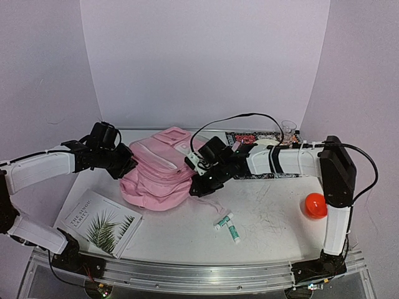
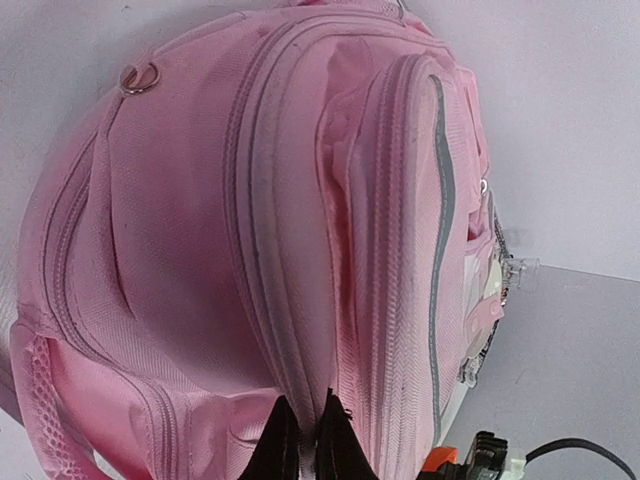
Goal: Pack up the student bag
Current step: Unzip the largest pocket of the student bag, then grab the largest pocket of the student bag.
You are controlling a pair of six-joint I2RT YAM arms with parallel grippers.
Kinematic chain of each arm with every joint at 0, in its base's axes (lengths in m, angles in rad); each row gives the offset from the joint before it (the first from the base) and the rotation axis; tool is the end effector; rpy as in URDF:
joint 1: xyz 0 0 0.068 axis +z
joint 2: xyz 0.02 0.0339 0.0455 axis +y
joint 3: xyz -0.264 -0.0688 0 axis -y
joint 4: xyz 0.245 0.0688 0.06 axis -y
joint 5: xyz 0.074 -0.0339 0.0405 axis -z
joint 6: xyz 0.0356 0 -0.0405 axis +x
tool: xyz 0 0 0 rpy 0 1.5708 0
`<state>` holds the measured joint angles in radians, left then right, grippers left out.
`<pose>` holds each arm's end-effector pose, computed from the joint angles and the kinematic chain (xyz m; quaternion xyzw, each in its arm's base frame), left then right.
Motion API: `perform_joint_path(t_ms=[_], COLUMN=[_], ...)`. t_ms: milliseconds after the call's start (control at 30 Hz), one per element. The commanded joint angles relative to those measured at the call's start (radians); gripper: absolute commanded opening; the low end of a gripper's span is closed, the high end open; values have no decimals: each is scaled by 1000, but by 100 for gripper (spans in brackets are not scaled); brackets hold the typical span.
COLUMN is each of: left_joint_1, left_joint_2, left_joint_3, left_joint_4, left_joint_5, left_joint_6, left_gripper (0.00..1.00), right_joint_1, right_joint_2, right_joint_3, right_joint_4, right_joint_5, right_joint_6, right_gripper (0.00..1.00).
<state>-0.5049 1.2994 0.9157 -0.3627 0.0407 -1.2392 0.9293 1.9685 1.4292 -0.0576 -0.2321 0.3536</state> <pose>0.2438 -0.1364 0.2574 -0.3212 0.8579 -0.3187 0.2434 0.2646 0.3680 0.2215 -0.3012 0.8263 0.3601 0.3112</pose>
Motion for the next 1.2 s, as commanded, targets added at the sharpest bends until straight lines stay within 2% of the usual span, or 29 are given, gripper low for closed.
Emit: perform_joint_path(t_ms=[0, 167, 267, 400, 533, 700, 767, 900, 1100, 1167], left_joint_1=[5, 6, 6, 6, 6, 6, 6, 6, 6, 6], left_joint_2=[-58, -140, -177, -217, -205, -170, -164, -158, -158, -161], left_joint_3=[27, -19, -54, -94, -81, -55, -50, -44, -42, -41], left_joint_4=[153, 139, 124, 122, 122, 122, 122, 123, 122, 121], left_joint_5=[-84, -121, -132, -165, -169, -148, -139, -125, -114, -111], left_joint_6=[-12, -6, -13, -30, -23, -11, -10, -9, -10, -10], left_gripper=[0, 0, 0, 0, 0, 0, 0, 0, 0, 0], right_joint_1=[32, -67, -81, -79, -74, -73, -73, -73, -72, -73], right_joint_2=[16, 74, 82, 53, 6, -54, -59, -38, -26, -20], right_joint_3=[46, 123, 186, 134, -7, -173, -222, -272, -346, -358], right_joint_4=[-37, -91, -138, -131, -8, 250, 341, 472, 647, 678], right_joint_5=[9, -3, 2, -64, -78, -118, -126, -131, -121, -104], right_joint_6=[-6, -63, -85, -67, -30, 9, 20, 28, 5, -3], right_gripper=[0, 0, 0, 4, 7, 16, 17, 17, 25, 32])
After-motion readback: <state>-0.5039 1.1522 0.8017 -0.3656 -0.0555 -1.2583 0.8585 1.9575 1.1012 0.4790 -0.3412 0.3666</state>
